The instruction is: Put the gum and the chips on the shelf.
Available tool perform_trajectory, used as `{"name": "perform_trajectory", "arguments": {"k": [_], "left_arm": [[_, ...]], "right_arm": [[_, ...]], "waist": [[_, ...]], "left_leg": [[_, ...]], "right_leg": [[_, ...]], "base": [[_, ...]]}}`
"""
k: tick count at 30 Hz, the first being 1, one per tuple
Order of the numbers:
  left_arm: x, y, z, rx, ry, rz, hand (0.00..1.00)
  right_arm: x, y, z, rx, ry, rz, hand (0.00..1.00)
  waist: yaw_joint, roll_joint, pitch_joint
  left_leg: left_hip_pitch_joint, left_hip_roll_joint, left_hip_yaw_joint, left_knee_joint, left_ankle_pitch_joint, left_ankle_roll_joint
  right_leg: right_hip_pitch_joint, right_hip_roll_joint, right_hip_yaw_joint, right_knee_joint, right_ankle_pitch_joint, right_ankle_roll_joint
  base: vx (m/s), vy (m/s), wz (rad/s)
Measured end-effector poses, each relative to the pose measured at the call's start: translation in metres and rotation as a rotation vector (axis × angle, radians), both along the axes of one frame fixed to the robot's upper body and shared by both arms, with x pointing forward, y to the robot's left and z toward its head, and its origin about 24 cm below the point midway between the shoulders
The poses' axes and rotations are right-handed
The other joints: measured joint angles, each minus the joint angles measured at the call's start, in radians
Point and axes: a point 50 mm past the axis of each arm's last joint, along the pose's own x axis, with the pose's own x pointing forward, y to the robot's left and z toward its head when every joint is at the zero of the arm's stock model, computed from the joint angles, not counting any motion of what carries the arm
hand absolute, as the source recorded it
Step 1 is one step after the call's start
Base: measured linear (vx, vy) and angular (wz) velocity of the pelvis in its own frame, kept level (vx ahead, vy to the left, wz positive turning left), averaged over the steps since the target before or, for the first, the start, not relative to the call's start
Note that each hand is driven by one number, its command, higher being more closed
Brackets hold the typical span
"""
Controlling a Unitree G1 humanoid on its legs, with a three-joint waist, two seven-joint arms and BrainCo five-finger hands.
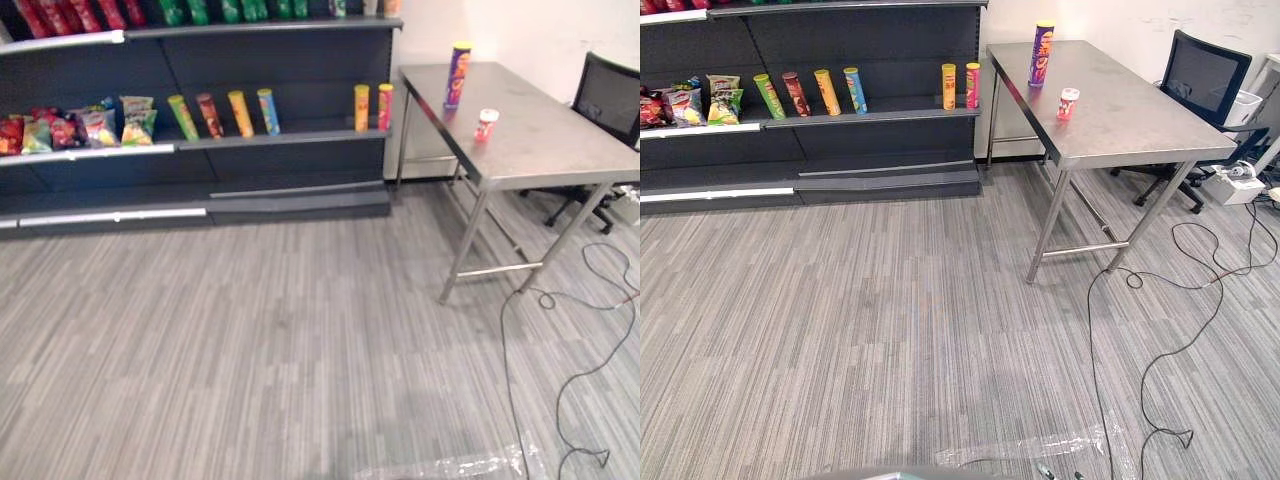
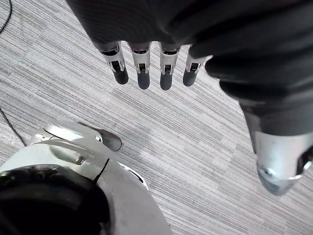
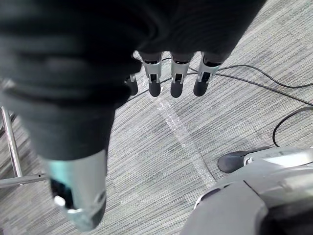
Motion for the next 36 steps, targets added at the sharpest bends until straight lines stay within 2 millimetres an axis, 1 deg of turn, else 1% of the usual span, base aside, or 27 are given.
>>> {"name": "perform_trajectory", "arguments": {"k": [4,8,9,17,25,36], "left_arm": [[0.0044,0.0004,0.0004,-0.003,-0.022,-0.006,0.00],[0.0073,0.0010,0.0012,0.001,-0.058,0.001,0.00],[0.0076,0.0011,0.0012,0.001,-0.061,0.001,0.00],[0.0074,0.0007,0.0012,0.003,-0.057,0.000,0.00],[0.0076,0.0009,0.0012,0.009,-0.049,0.004,0.00],[0.0080,0.0012,0.0013,0.011,-0.045,0.003,0.00]], "right_arm": [[0.0050,0.0006,0.0000,0.014,-0.017,-0.008,0.00],[0.0085,0.0022,0.0000,0.051,-0.044,-0.019,0.00],[0.0084,0.0025,0.0000,0.059,-0.049,-0.027,0.00],[0.0084,0.0035,-0.0001,0.106,-0.076,-0.056,0.00],[0.0085,0.0051,-0.0008,0.162,-0.084,-0.046,0.00],[0.0106,0.0059,-0.0004,0.185,-0.100,-0.030,0.00]], "waist": [[0.001,-0.002,0.022],[0.002,0.000,0.031],[0.003,-0.004,0.034],[0.002,-0.006,0.037],[0.003,-0.005,0.037],[0.003,-0.006,0.037]], "left_leg": [[0.013,-0.001,0.001,-0.003,-0.001,-0.002],[0.013,0.000,0.001,-0.004,-0.002,-0.002],[0.013,0.000,0.001,-0.004,-0.002,-0.002],[0.014,0.000,0.002,-0.008,0.001,0.000],[0.014,-0.001,0.001,-0.018,0.003,-0.001],[0.015,0.000,0.002,-0.012,0.003,-0.002]], "right_leg": [[0.011,-0.001,-0.005,-0.003,0.000,0.004],[0.010,-0.001,-0.007,-0.003,-0.002,0.008],[0.010,0.000,-0.008,-0.003,-0.002,0.008],[0.009,0.000,-0.008,-0.002,-0.002,0.007],[0.010,0.000,-0.016,-0.009,-0.001,0.007],[0.013,-0.001,-0.016,-0.006,-0.005,0.013]], "base": [[0.00,0.000,0.00],[-0.03,-0.023,0.00],[-0.04,-0.023,0.01],[-0.04,-0.020,0.00],[0.00,-0.009,0.01],[0.00,0.000,0.00]]}}
